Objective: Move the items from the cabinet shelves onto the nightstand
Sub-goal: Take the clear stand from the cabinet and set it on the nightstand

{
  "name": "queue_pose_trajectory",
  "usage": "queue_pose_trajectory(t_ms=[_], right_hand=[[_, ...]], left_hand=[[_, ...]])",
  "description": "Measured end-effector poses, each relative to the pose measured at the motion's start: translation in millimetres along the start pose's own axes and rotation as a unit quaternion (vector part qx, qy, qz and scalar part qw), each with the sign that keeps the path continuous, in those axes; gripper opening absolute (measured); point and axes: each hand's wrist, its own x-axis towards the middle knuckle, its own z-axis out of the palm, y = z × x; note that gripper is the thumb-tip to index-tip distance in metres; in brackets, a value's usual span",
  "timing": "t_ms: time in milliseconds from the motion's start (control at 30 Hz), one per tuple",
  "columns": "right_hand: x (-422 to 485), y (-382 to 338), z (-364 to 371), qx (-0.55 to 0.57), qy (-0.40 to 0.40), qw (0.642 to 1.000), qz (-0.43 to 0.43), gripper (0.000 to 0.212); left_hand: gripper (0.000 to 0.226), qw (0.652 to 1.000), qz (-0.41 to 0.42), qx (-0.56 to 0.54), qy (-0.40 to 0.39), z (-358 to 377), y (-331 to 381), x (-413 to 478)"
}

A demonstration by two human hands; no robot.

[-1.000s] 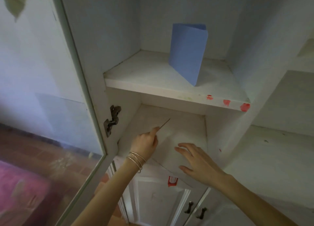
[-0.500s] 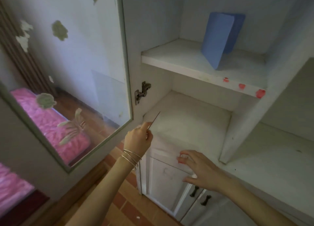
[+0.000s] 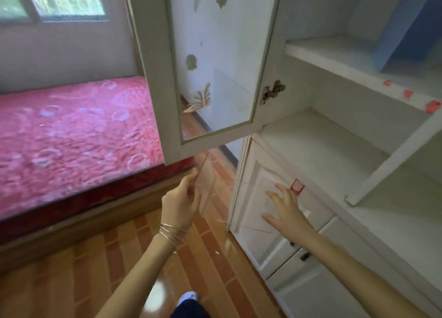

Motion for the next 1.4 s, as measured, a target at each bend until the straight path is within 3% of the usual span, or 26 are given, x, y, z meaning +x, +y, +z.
queue_pose_trajectory(t_ms=[167, 267, 333, 467, 567, 667, 767, 900, 1000, 1133, 1233, 1300, 1400], right_hand=[[15, -62, 26, 0.162, -0.061, 0.984, 0.037, 0.082], [21, -105, 51, 0.218, -0.100, 0.971, 0.008, 0.088], [24, -137, 71, 0.228, -0.127, 0.965, -0.007, 0.080], [20, -208, 107, 0.315, -0.199, 0.928, 0.008, 0.042], [14, -270, 134, 0.350, -0.210, 0.913, -0.015, 0.031], [5, -334, 163, 0.284, -0.186, 0.936, -0.094, 0.017], [-12, -392, 187, 0.199, -0.170, 0.947, -0.184, 0.009], [-33, -459, 208, 0.202, -0.202, 0.933, -0.219, 0.008], [-44, -505, 214, 0.218, -0.231, 0.914, -0.253, 0.008], [-51, -558, 225, 0.221, -0.264, 0.887, -0.307, 0.005], [-47, -600, 236, 0.228, -0.283, 0.870, -0.334, 0.008], [-42, -620, 238, 0.221, -0.283, 0.863, -0.355, 0.007], [-34, -661, 252, 0.192, -0.293, 0.845, -0.404, 0.005]], left_hand=[[0.027, 0.992, -0.100, 0.002, 0.072, -58, -35, -37], [0.031, 0.981, -0.165, -0.013, 0.098, -94, -67, -60], [0.032, 0.974, -0.196, -0.007, 0.116, -121, -87, -79], [0.028, 0.960, -0.250, 0.032, 0.120, -187, -128, -121], [0.047, 0.951, -0.285, 0.079, 0.091, -247, -164, -150], [0.057, 0.944, -0.275, 0.163, 0.087, -306, -203, -174], [0.046, 0.944, -0.261, 0.200, 0.028, -356, -229, -195], [0.038, 0.954, -0.246, 0.167, -0.028, -402, -250, -217], [0.042, 0.956, -0.250, 0.154, -0.019, -432, -264, -231], [0.049, 0.935, -0.313, 0.166, -0.008, -467, -288, -252], [0.054, 0.886, -0.420, 0.189, -0.049, -490, -307, -269], [0.045, 0.860, -0.477, 0.168, -0.057, -499, -311, -275], [0.026, 0.839, -0.535, 0.097, 0.005, -515, -324, -283]])
